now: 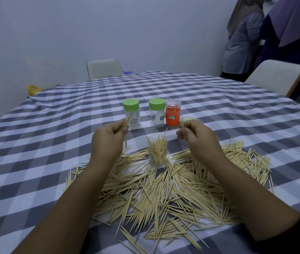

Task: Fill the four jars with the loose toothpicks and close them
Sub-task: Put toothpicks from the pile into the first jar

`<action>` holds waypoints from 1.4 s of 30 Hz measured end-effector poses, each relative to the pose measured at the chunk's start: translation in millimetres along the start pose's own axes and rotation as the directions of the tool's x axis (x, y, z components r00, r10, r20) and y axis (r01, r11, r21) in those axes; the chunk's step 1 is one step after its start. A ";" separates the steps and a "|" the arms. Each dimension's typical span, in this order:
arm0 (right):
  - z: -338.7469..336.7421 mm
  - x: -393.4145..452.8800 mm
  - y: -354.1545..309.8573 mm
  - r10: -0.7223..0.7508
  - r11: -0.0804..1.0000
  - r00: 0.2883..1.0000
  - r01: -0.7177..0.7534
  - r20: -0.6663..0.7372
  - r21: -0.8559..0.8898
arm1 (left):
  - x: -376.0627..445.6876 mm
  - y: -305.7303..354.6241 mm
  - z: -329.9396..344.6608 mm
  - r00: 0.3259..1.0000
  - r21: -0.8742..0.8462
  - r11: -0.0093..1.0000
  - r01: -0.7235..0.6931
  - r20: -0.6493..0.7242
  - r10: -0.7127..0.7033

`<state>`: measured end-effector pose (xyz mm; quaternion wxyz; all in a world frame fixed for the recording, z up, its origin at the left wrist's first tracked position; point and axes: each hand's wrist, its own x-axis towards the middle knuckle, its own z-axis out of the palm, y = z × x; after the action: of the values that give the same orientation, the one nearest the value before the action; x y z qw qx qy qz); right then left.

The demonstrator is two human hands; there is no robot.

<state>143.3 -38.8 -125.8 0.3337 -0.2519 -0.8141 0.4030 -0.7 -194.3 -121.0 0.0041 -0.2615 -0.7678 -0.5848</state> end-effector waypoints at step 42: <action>34.8 -9.2 -11.4 0.162 0.899 0.986 -0.166 0.046 0.406 | -14.4 4.7 43.3 0.913 -0.469 0.807 0.358 0.355 -0.199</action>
<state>121.8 -68.2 -135.3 0.3393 -0.2422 -0.6898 0.5920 26.6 -160.2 -135.0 -0.2662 -0.2180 -0.6013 -0.7212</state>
